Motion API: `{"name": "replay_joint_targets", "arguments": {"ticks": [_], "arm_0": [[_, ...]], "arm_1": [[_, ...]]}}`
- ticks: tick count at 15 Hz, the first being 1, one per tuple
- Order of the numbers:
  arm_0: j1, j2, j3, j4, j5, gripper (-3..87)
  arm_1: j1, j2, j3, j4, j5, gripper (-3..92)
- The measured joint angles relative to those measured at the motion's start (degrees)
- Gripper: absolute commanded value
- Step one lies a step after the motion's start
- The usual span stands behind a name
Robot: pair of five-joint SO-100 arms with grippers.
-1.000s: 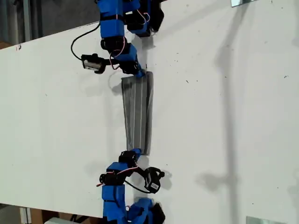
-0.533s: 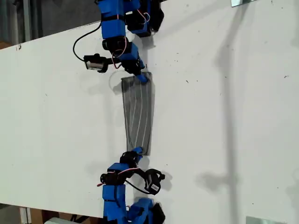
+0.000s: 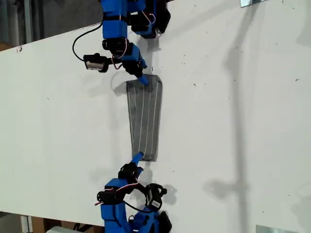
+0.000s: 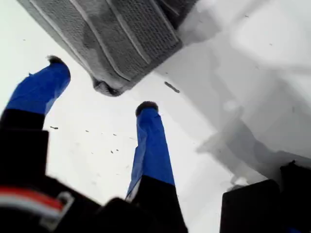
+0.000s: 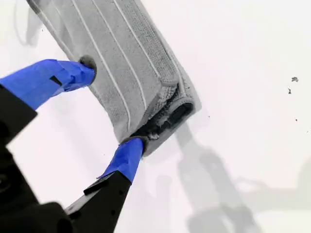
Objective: Grasp corners of a square towel and fold twice.
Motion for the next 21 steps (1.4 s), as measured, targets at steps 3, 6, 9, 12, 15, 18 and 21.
{"name": "replay_joint_targets", "arguments": {"ticks": [3, 6, 9, 12, 15, 18, 21], "arm_0": [[0.1, 0.8, 3.8, -2.4, -0.3, 26.2], [1.1, 1.8, 5.4, -4.7, -1.5, 25.8], [2.2, 7.3, 9.0, -5.2, -3.1, 25.8], [4.0, 9.2, 10.6, -6.2, -4.5, 25.4], [4.2, 9.3, 16.9, -10.5, -4.6, 24.8], [1.1, 9.3, 23.9, -16.3, -3.4, 24.8], [-1.4, 7.6, 27.9, -20.0, -3.2, 24.7]], "arm_1": [[6.2, -5.0, 1.1, -3.8, -5.4, 36.1], [10.8, -20.7, -0.9, -8.5, -10.4, 34.6], [9.9, -35.1, -9.6, -9.9, -11.2, 33.1], [6.9, -43.3, -22.2, -7.5, -11.3, 5.2], [5.9, -47.5, -28.6, -7.0, -10.9, -0.1], [6.4, -47.1, -28.0, -5.9, -10.8, -0.1], [9.1, -35.0, -18.1, -2.1, -5.9, -0.1]]}}
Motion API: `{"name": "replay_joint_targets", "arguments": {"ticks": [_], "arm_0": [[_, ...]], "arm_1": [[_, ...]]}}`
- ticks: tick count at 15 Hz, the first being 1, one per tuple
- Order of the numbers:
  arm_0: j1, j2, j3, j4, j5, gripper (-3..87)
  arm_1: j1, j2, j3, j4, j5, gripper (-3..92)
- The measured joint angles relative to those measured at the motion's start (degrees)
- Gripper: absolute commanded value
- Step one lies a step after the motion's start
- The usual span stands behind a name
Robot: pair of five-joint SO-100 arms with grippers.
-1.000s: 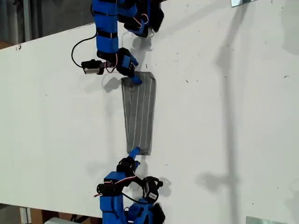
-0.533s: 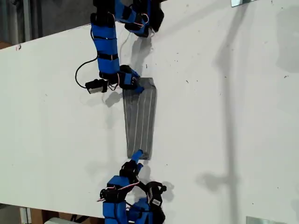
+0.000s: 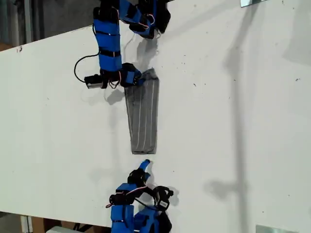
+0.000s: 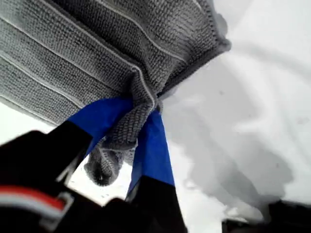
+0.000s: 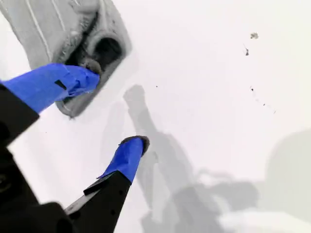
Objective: Grasp corners of a square towel and fold twice.
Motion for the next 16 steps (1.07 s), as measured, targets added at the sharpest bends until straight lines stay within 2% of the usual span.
{"name": "replay_joint_targets", "arguments": {"ticks": [5, 8, 10, 13, 16], "arm_0": [[-2.7, -7.6, 1.1, -3.3, -1.5, 24.5], [-5.6, 3.3, 10.2, -1.4, -6.2, 25.1], [-7.6, 25.1, 22.9, 3.6, -8.6, 25.1], [-10.4, 56.3, 32.9, 14.9, -8.4, 24.3], [-11.7, 63.7, 35.0, 16.5, -7.0, 24.3]], "arm_1": [[-2.5, 23.5, -0.1, 16.3, 6.9, -0.1], [-4.7, 27.6, -1.5, 19.6, 8.6, -0.1], [-4.7, 27.7, -3.3, 21.5, 8.7, -0.1], [-4.7, 24.4, -13.5, 26.0, 7.5, -0.1], [-5.4, 9.7, -28.0, 26.8, 2.9, -0.1]]}}
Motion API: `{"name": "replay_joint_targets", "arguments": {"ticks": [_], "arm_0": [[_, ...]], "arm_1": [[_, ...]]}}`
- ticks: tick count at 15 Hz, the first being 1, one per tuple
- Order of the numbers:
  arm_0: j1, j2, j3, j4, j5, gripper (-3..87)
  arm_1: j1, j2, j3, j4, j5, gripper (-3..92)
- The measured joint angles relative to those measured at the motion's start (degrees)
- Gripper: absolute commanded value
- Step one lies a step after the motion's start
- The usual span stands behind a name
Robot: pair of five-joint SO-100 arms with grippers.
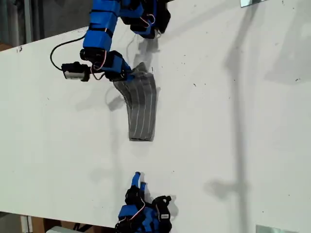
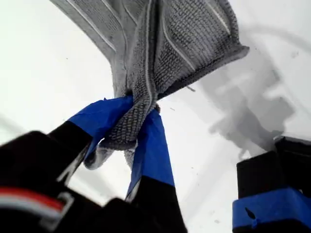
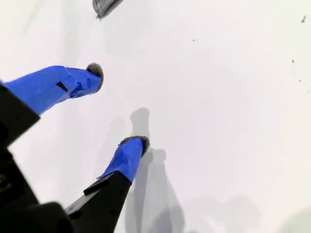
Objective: Grasp corners of a square towel and fold twice.
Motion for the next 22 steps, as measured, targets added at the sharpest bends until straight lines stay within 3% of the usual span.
{"name": "replay_joint_targets", "arguments": {"ticks": [5, 13, 22], "arm_0": [[-0.1, 0.6, 0.4, -0.1, 0.2, 24.3], [-0.1, 0.9, 0.6, 0.0, 0.2, 24.3], [-0.4, 0.9, 0.6, -0.1, 0.4, 24.3]], "arm_1": [[-0.5, -24.8, -26.4, -2.0, -10.7, -0.1], [-4.8, -27.8, -33.0, -18.2, -25.9, -0.1], [-5.5, -31.8, -36.2, -24.6, -29.8, -0.1]]}}
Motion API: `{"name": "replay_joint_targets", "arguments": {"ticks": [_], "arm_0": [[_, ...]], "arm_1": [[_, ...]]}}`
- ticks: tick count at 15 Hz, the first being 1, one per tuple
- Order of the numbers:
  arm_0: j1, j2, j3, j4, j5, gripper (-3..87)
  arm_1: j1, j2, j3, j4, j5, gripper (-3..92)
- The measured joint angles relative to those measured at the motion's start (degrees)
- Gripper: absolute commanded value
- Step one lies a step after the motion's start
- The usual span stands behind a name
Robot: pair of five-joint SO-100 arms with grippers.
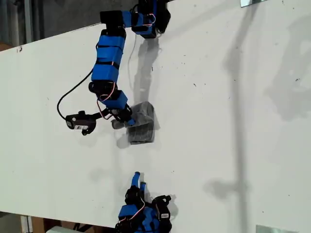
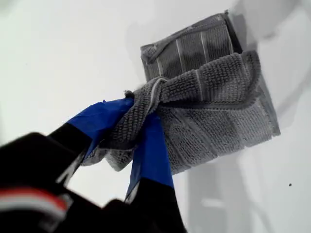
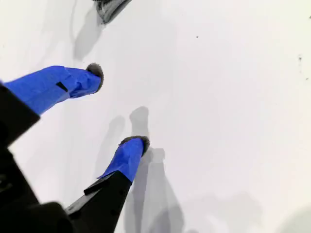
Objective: Grasp corners of a square towel and fold twice.
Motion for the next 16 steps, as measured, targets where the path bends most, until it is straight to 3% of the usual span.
{"name": "replay_joint_targets", "arguments": {"ticks": [2, 3, 4, 10, 11, 13, 14, 16], "arm_0": [[0.0, 0.0, 0.0, 0.0, 0.0, 24.3], [0.0, 0.0, 0.0, 0.0, 0.0, 24.3], [0.0, 0.0, 0.0, 0.0, 0.0, 24.3], [0.0, 0.3, 0.1, 0.1, 0.4, 24.3], [0.0, 0.3, 0.1, 0.1, 0.4, 24.3], [0.0, 0.4, 0.1, 0.1, 0.4, 24.3], [0.0, 0.6, 0.1, 0.2, 0.4, 24.3], [0.0, 0.7, 0.1, 0.3, 0.4, 24.3]], "arm_1": [[0.0, 0.0, 0.0, -2.2, -0.4, 3.5], [0.0, 0.0, 0.0, -3.2, -0.7, 29.9], [0.0, 0.0, 0.0, -4.4, -1.1, 35.2], [3.2, 1.8, 0.4, -6.7, -2.8, 45.6], [3.6, 6.0, 3.3, -6.4, -2.5, 45.4], [4.0, 20.9, 18.2, -7.9, 1.0, 19.0], [4.2, 29.6, 28.5, -8.8, 4.7, 11.7], [3.7, 48.0, 50.5, -12.2, 10.8, 11.7]]}}
